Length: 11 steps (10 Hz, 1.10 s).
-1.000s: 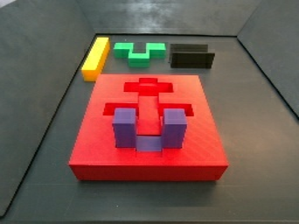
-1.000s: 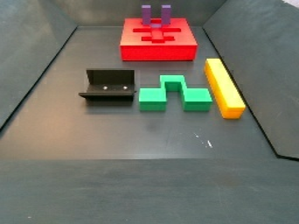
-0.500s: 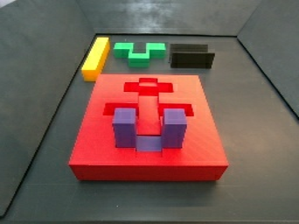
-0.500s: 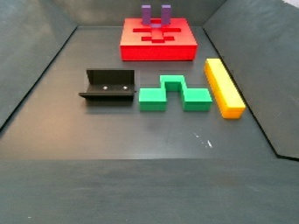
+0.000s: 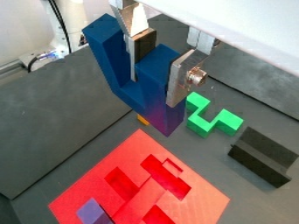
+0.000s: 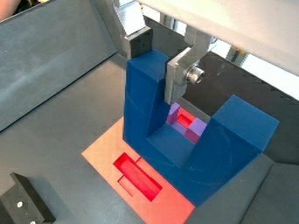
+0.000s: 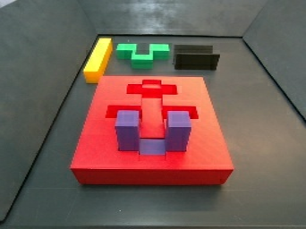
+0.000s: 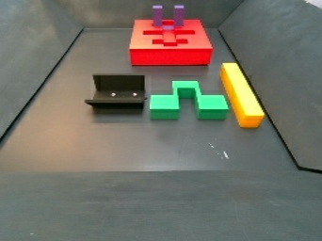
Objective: Pick up the blue object. Move up. Place the blue object on the fixture. Regrasp the blue object. Move to above the board. Insert the blue object.
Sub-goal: Insert the blue object.
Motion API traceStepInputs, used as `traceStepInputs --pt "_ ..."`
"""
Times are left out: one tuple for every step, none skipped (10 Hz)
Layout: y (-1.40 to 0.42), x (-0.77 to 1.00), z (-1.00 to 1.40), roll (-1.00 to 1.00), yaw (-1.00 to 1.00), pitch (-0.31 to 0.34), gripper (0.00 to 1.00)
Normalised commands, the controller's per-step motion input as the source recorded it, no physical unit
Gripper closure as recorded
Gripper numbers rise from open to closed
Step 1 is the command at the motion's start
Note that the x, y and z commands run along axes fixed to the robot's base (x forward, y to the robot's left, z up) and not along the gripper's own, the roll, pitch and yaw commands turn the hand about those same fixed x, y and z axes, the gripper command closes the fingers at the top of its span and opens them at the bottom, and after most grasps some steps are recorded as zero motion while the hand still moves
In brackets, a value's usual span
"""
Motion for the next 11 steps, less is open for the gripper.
traceStepInputs --pt "-0.01 0.09 -0.16 -0.05 0.0 -0.031 1.0" --pt "0.11 0.07 -0.34 -0.37 -0.07 -0.171 1.0" --pt "0.07 0.29 -0.13 -0.47 -0.21 -0.229 1.0" --pt "0.03 0.33 -0.06 -0.5 -0.31 -0.279 1.0" --pt "0.14 0.33 0.0 -0.5 -0.32 -0.307 1.0" --pt "0.3 0.26 0.0 -0.5 -0.21 -0.337 1.0" --pt "0.54 0.01 0.0 -0.5 -0.01 -0.324 1.0" --pt "0.67 0.0 -0.05 -0.5 0.0 -0.284 1.0" --pt "0.7 0.0 -0.11 -0.5 0.0 -0.254 1.0" --pt "0.73 0.0 -0.25 -0.47 0.02 -0.18 1.0" --pt "0.61 -0.05 -0.45 -0.37 0.17 -0.14 1.0"
